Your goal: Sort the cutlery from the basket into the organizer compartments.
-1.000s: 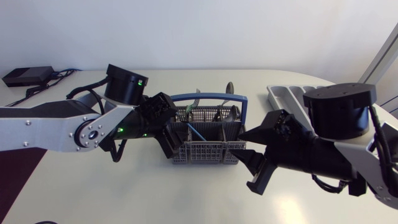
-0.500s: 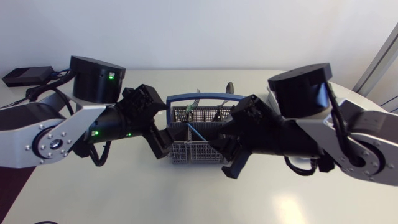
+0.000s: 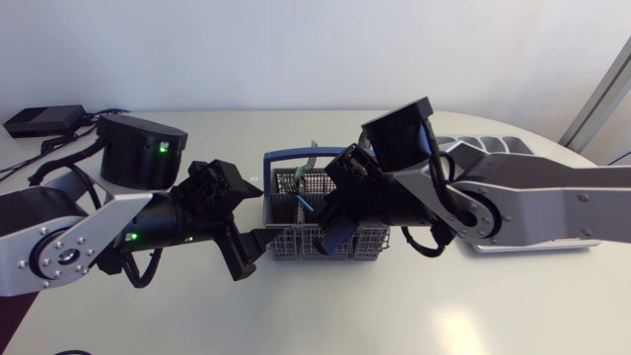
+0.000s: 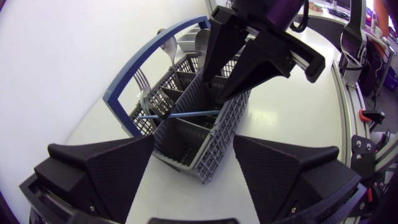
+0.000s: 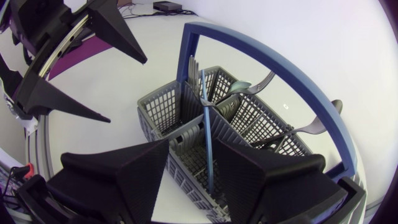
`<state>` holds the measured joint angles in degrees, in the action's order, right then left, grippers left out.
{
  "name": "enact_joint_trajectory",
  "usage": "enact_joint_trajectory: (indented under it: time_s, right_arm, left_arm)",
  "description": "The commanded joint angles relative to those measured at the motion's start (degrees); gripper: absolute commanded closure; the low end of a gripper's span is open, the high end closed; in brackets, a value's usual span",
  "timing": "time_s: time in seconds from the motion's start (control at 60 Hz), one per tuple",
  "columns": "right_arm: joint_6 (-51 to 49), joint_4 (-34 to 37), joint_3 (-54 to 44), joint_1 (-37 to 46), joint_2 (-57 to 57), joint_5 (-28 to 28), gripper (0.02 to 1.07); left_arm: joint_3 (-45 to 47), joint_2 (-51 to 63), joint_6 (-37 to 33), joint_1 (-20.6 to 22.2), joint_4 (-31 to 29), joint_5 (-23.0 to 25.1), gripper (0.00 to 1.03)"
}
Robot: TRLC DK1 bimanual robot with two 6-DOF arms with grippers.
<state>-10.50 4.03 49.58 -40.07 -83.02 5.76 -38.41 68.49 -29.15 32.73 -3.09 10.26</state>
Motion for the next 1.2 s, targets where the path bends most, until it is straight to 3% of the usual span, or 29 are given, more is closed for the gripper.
enact_joint_trajectory:
  time_s: [0.0, 0.067, 0.433, 0.55, 0.917, 1.183]
  right_arm:
    - [2.15, -0.69, 1.92, -0.53, -2.67, -1.1, 0.57]
    - [2.5, -0.6, 2.98, -0.27, -4.34, -1.54, 0.64]
    - [3.03, 0.63, 6.23, -0.62, -9.61, -4.7, 0.66]
    - [3.03, 1.33, 6.14, -1.67, -9.53, -5.23, 0.71]
    - [1.98, 0.54, 6.32, -4.49, -11.63, -13.05, 0.7]
    - [1.63, 0.8, 8.16, -5.01, -15.15, -14.55, 0.7]
  left_arm:
    - [1.24, -1.16, -0.82, 0.14, -0.16, 0.64, 0.16]
    - [1.32, -1.16, -0.74, 0.32, -0.16, 0.64, 0.16]
    - [1.85, -1.08, -0.82, 0.32, -0.25, 0.81, 0.16]
    - [1.76, -1.43, -0.91, -0.04, -0.33, 0.9, 0.16]
    - [2.11, -1.96, -0.91, -0.04, -0.6, 0.99, 0.16]
    - [2.38, -2.22, -1.09, -0.3, -0.69, 1.08, 0.16]
